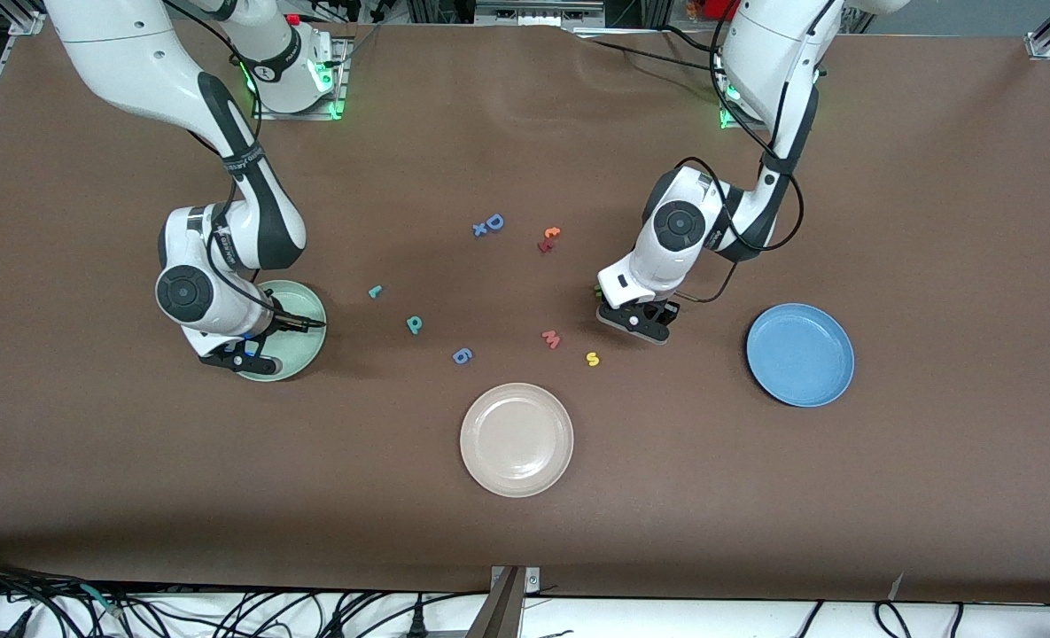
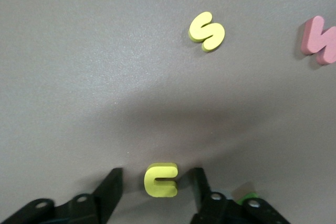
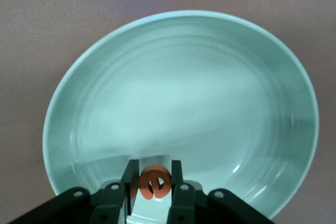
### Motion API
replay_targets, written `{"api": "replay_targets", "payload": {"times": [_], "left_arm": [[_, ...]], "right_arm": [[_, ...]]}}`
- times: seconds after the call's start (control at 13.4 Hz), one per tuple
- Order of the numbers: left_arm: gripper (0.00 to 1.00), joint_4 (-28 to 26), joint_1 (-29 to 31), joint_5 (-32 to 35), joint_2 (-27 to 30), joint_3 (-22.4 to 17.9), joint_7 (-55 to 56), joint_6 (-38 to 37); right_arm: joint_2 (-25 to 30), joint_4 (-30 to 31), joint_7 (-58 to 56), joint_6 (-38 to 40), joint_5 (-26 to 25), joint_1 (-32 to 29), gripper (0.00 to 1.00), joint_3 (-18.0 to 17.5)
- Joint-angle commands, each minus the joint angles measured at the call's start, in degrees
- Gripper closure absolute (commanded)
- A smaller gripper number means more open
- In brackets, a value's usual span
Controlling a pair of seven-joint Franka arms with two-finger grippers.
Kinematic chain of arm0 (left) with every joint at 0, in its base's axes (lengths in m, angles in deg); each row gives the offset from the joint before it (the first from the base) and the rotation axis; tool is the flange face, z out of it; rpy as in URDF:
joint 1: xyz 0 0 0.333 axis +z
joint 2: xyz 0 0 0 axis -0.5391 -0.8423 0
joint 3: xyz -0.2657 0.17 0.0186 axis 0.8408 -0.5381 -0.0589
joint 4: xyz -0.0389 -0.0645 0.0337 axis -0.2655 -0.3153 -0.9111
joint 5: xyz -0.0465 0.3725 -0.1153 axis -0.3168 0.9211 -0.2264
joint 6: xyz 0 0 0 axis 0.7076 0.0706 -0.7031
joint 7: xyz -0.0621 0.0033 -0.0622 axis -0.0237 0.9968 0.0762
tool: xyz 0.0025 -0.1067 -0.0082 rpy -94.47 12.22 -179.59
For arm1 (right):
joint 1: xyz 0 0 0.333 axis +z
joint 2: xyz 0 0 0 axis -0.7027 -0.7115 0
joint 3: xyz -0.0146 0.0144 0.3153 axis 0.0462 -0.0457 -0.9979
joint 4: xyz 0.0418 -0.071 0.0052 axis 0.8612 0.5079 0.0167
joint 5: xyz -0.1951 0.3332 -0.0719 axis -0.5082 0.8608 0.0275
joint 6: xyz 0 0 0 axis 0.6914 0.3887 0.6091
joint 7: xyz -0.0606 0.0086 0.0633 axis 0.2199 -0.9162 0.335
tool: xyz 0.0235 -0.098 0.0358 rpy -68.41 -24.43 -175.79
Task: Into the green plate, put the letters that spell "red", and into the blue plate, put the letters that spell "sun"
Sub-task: 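Release the e on the green plate while the left gripper lifts the u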
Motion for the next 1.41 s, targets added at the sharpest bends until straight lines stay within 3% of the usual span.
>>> {"api": "replay_targets", "payload": {"times": [0.0, 0.15, 0.37, 0.67, 1.12, 1.34], "left_arm": [[0.49, -0.8, -0.6, 1.5, 0.2, -0.4, 0.1, 0.6], [0.55, -0.8, -0.6, 1.5, 0.2, -0.4, 0.1, 0.6], [0.61, -0.8, -0.6, 1.4, 0.2, -0.4, 0.1, 0.6], [0.65, -0.8, -0.6, 1.4, 0.2, -0.4, 0.2, 0.6], [0.73, -0.7, -0.6, 1.4, 0.2, -0.4, 0.2, 0.7], [0.77, -0.7, -0.5, 1.4, 0.2, -0.4, 0.2, 0.6]], "right_arm": [[1.0, 0.8, -1.5, -0.7, 1.3, -0.2, 0.25, -0.1], [2.7, 0.6, -0.8, 0.2, 1.3, -0.1, 0.14, -0.3], [5.7, -1.9, 7.5, 6.0, 1.5, 0.0, 0.13, -4.4], [4.4, -5.6, 19.7, 5.2, 1.4, 1.4, 0.13, -10.1], [-3.7, -7.1, 33.2, -7.4, 1.5, 7.1, 0.13, -10.3], [-5.4, -8.2, 40.0, -8.7, 1.6, 8.1, 0.13, -10.4]]}}
